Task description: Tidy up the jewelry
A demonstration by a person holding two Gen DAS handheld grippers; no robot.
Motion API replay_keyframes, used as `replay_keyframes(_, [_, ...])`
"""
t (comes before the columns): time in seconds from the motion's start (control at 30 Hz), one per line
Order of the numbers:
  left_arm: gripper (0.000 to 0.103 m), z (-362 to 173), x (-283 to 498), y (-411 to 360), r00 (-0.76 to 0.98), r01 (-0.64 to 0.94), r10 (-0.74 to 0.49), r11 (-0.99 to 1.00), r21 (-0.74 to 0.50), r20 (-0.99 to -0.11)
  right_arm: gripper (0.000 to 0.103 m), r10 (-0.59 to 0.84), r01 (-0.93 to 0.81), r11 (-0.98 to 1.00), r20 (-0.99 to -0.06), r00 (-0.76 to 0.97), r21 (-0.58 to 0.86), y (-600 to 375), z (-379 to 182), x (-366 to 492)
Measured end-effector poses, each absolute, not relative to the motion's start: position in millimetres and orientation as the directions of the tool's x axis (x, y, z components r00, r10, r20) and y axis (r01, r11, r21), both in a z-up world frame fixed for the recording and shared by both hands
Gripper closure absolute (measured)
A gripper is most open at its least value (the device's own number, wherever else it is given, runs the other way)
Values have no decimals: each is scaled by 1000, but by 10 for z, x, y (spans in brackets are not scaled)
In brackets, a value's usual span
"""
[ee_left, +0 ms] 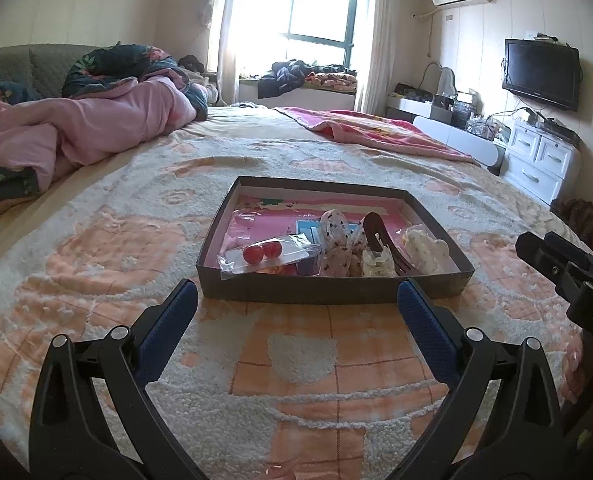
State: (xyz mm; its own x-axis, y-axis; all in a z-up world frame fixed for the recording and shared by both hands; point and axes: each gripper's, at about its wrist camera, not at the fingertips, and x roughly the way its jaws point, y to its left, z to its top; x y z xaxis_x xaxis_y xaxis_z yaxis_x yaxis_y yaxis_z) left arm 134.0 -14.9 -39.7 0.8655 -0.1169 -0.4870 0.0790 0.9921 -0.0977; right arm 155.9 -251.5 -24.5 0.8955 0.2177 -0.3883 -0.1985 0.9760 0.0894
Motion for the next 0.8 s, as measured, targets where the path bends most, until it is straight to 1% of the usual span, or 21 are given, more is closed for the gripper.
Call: replay_keyframes(0.8, [11,-396,1360,-134,867,63,-101,994,-95,-488,7,228,-212,974,-394,891,84,-2482,-259,1566])
